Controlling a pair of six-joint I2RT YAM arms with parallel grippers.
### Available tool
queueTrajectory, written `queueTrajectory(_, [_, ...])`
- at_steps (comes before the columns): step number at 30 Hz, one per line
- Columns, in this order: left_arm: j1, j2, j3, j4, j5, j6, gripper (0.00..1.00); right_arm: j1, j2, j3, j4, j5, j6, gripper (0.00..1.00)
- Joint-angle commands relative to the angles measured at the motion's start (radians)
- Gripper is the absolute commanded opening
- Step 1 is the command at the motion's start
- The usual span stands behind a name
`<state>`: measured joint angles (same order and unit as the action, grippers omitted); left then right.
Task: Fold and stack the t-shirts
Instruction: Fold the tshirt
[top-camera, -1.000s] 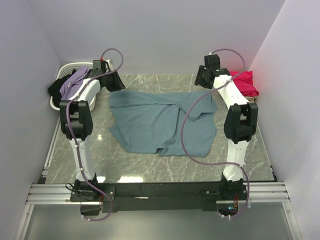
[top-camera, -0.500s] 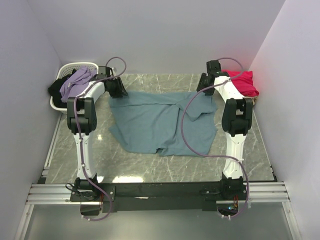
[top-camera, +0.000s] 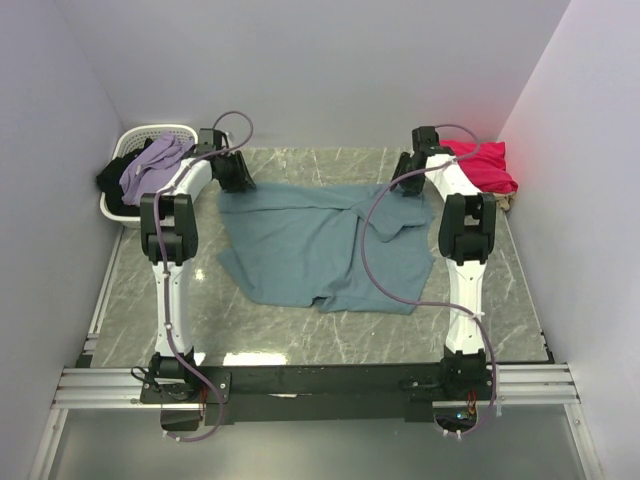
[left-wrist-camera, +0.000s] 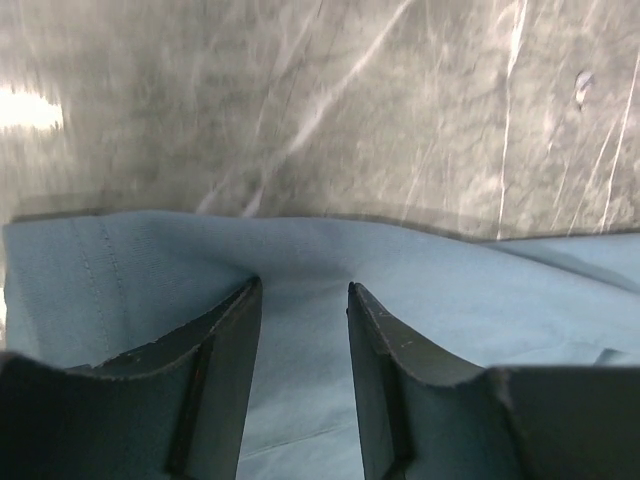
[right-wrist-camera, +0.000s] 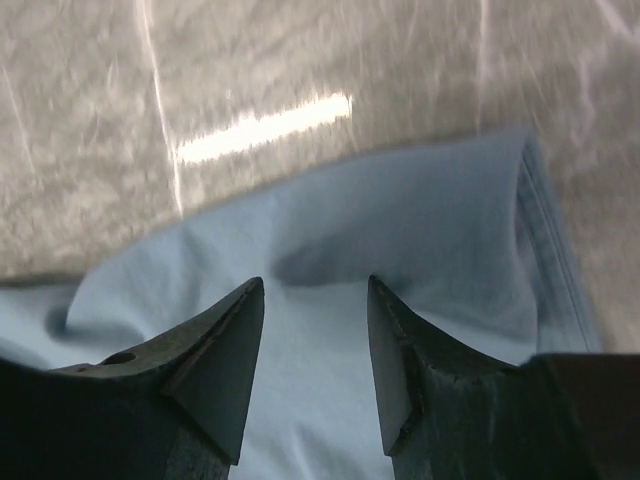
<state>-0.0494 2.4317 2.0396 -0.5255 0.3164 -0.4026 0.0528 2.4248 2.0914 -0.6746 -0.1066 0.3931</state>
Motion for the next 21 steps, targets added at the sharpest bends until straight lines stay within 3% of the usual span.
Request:
queueTrajectory(1, [0.0, 0.095, 0.102, -0.067, -0.036, 0.039, 0.47, -0.025, 0.056, 0.099, -0.037, -0.03, 0.027, 0.53])
queueTrajectory(11, [0.048, 0.222, 0.287, -0.076, -0.028, 0.024, 0.52, -0.097, 0.192, 0.358, -0.071, -0.096, 0.098, 0.55])
queueTrajectory(18, [0.123, 0.19, 0.268, 0.01, -0.016, 0.01, 0.57, -0.116, 0.12, 0.312, 0.062, -0.102, 0.055, 0.56])
queueTrajectory(21, [0.125, 0.127, 0.216, 0.083, 0.081, -0.008, 0.63, -0.111, 0.007, 0.124, 0.205, -0.197, 0.024, 0.57])
